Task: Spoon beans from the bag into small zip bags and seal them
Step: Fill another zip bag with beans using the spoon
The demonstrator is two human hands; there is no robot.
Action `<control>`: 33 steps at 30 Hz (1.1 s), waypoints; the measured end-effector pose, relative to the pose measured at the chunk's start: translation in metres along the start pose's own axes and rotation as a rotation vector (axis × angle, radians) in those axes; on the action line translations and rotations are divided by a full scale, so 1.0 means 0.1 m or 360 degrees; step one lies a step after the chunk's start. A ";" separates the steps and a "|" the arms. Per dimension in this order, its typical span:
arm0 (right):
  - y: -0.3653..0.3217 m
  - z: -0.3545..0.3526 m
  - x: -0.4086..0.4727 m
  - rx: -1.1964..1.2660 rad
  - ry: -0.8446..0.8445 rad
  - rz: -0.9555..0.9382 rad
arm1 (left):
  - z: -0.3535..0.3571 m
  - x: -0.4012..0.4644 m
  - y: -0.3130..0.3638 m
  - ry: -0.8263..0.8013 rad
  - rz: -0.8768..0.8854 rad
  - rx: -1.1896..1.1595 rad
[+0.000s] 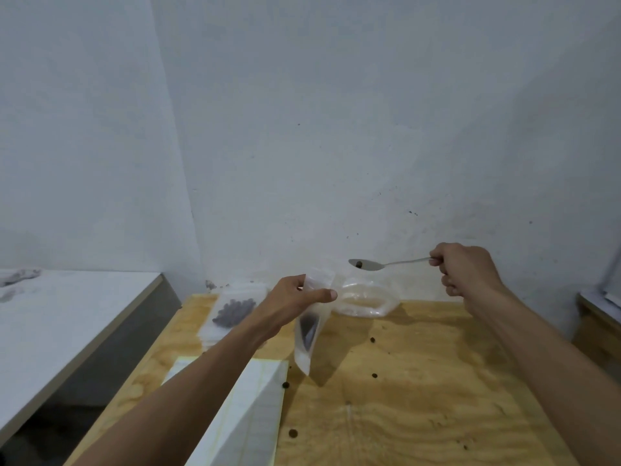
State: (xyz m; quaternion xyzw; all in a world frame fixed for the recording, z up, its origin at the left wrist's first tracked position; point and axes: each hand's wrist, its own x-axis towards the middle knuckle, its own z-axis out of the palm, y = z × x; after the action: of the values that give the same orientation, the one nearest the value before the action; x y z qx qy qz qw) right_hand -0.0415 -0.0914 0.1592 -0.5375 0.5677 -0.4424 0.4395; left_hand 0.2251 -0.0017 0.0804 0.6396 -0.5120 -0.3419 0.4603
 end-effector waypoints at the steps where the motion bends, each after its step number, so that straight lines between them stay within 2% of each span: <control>1: -0.04 0.03 -0.02 -0.0012 -0.0017 -0.0015 | 0.01 -0.02 0.00 -0.0025 0.0018 0.0049; 5: -0.16 0.17 -0.10 -0.0199 -0.0051 -0.0164 | 0.05 -0.08 0.01 -0.0125 0.0069 0.0122; 11: -0.19 0.29 -0.28 -0.0749 0.0025 -0.0982 | 0.07 -0.06 0.02 -0.0110 0.0081 0.0135; 14: -0.16 0.28 -0.28 -0.0791 0.0074 -0.1185 | 0.07 -0.06 0.02 -0.0096 0.0098 0.0086; 17: -0.12 0.20 -0.31 -0.0702 0.0081 -0.1241 | 0.09 -0.07 0.05 -0.0078 0.0091 -0.0002; 22: 0.08 -0.05 -0.35 -0.0508 0.0119 -0.1120 | 0.18 -0.09 0.10 0.0002 0.0100 -0.0068; 25: 0.38 -0.20 -0.34 -0.0630 0.0148 -0.1073 | 0.25 -0.07 0.12 0.0042 0.0108 -0.0071; 28: 0.79 -0.33 -0.28 -0.0984 0.0155 -0.1156 | 0.32 -0.08 0.16 0.0024 0.0134 -0.0104; 33: 1.43 -0.36 -0.23 -0.1389 -0.0057 -0.1089 | 0.40 -0.10 0.24 -0.0043 0.0130 -0.0134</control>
State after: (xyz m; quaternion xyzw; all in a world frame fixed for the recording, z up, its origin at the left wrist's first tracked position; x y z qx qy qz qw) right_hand -0.1071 -0.0629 0.0282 -0.8308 0.4838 -0.2746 0.0170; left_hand 0.1783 -0.0032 0.0887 0.5935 -0.5291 -0.3526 0.4934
